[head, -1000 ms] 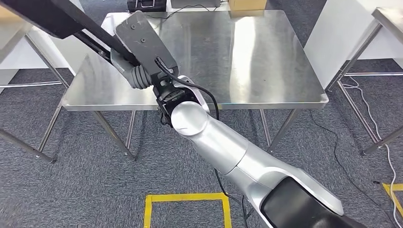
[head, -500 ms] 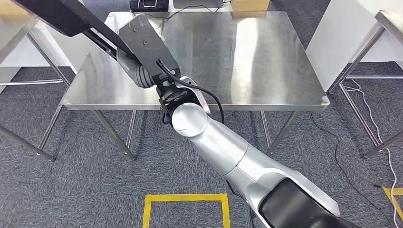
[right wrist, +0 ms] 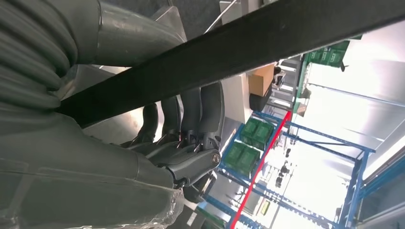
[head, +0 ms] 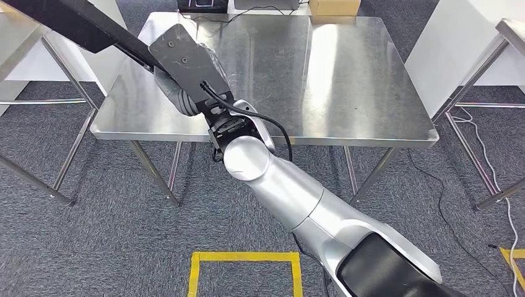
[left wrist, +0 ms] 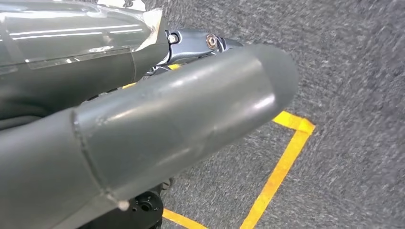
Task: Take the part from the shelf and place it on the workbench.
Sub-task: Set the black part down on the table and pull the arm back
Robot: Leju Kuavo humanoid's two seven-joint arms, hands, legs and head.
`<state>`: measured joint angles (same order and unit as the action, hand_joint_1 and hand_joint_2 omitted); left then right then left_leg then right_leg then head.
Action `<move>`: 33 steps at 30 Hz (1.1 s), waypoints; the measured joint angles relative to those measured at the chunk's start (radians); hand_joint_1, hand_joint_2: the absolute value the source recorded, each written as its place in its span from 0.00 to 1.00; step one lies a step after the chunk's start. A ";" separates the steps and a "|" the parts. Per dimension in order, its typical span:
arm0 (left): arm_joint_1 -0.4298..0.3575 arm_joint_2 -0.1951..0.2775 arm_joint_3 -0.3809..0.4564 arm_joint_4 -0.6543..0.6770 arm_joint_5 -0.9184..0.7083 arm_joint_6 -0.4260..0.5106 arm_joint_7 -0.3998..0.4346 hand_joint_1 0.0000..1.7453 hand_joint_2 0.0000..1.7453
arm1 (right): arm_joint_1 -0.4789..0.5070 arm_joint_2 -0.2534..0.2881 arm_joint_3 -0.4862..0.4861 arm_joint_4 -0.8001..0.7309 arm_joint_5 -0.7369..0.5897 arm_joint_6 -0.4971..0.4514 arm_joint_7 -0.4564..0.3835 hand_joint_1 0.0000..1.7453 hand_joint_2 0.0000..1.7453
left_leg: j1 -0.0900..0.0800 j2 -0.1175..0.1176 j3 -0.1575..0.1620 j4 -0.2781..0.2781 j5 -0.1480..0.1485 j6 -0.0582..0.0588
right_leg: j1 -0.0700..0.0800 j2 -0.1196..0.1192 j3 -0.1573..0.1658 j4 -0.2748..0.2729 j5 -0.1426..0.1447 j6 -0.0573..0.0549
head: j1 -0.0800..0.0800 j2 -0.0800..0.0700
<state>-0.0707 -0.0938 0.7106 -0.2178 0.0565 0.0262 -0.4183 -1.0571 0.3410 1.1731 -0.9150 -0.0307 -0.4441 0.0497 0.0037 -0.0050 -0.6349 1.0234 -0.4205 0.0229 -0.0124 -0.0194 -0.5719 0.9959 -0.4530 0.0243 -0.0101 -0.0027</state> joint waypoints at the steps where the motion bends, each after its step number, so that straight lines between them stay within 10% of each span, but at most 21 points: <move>1: 0.000 -0.001 0.002 0.000 -0.001 0.000 0.001 0.00 0.00 | 0.001 0.000 -0.002 -0.003 0.004 0.002 0.002 1.00 1.00 | 0.002 0.000 0.002 -0.004 0.002 0.004 | 0.001 0.000 0.000 0.001 -0.001 0.003 | 0.000 0.000; 8: -0.001 -0.004 0.008 0.000 -0.001 -0.001 0.003 0.00 0.00 | 0.005 0.000 -0.006 -0.014 0.009 0.005 0.010 1.00 1.00 | 0.012 0.000 0.014 -0.020 0.010 0.017 | 0.000 0.003 -0.018 0.035 -0.018 0.006 | 0.002 0.000; 12: -0.001 -0.005 0.019 -0.001 -0.003 -0.022 0.028 0.00 0.00 | 0.017 -0.001 -0.009 -0.022 0.011 0.011 0.019 1.00 1.00 | 0.018 -0.012 0.021 -0.019 0.003 0.013 | -0.008 0.013 -0.112 0.202 -0.067 0.011 | 0.005 0.000; 15: -0.001 -0.005 0.026 -0.001 0.000 -0.032 0.039 0.00 0.00 | 0.021 -0.001 -0.008 -0.031 0.009 0.018 0.025 1.00 1.00 | 0.020 -0.023 0.025 -0.008 -0.012 -0.011 | -0.015 0.017 -0.046 0.061 -0.006 0.024 | 0.007 0.000; 20: -0.001 -0.006 0.038 -0.001 0.003 -0.032 0.041 0.00 0.00 | 0.022 0.001 -0.008 -0.045 0.005 0.019 0.029 1.00 1.00 | 0.028 -0.017 0.021 0.011 -0.031 -0.040 | -0.011 0.019 -0.022 0.031 -0.004 -0.012 | 0.006 0.000; 24: -0.001 -0.006 0.049 -0.002 0.015 -0.029 0.041 0.00 0.00 | 0.023 0.001 -0.004 -0.057 -0.008 0.023 0.029 1.00 1.00 | 0.029 0.000 -0.097 0.233 -0.113 -0.050 | -0.006 0.018 -0.001 0.029 -0.019 -0.037 | 0.004 0.000; 26: 0.000 -0.006 0.059 -0.002 0.025 -0.027 0.045 0.00 0.00 | 0.028 0.001 0.003 -0.065 -0.021 0.025 0.031 1.00 1.00 | 0.029 0.001 -0.140 0.279 -0.101 -0.045 | -0.001 0.019 0.010 0.029 -0.030 -0.043 | 0.004 0.000; 29: 0.000 -0.002 0.074 -0.002 0.036 -0.031 0.055 0.00 0.00 | 0.030 0.001 0.021 -0.088 -0.040 0.024 0.037 1.00 1.00 | 0.020 0.005 -0.080 0.110 0.010 -0.023 | 0.006 0.020 0.037 0.028 -0.052 -0.040 | 0.005 0.000; 33: -0.002 0.003 0.092 -0.002 0.045 -0.032 0.061 0.00 0.00 | 0.030 0.001 0.045 -0.115 -0.055 0.022 0.040 1.00 1.00 | 0.001 0.010 -0.017 0.002 0.014 0.000 | 0.011 0.016 0.052 0.026 -0.063 -0.019 | 0.004 0.000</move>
<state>-0.0724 -0.0908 0.8024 -0.2197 0.1016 -0.0058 -0.3572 -1.0274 0.3419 1.2181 -1.0295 -0.0855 -0.4218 0.0899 0.0046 0.0054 -0.6515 1.0249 -0.4066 0.0225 -0.0009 -0.0031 -0.5198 1.0217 -0.5162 0.0050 -0.0062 -0.0027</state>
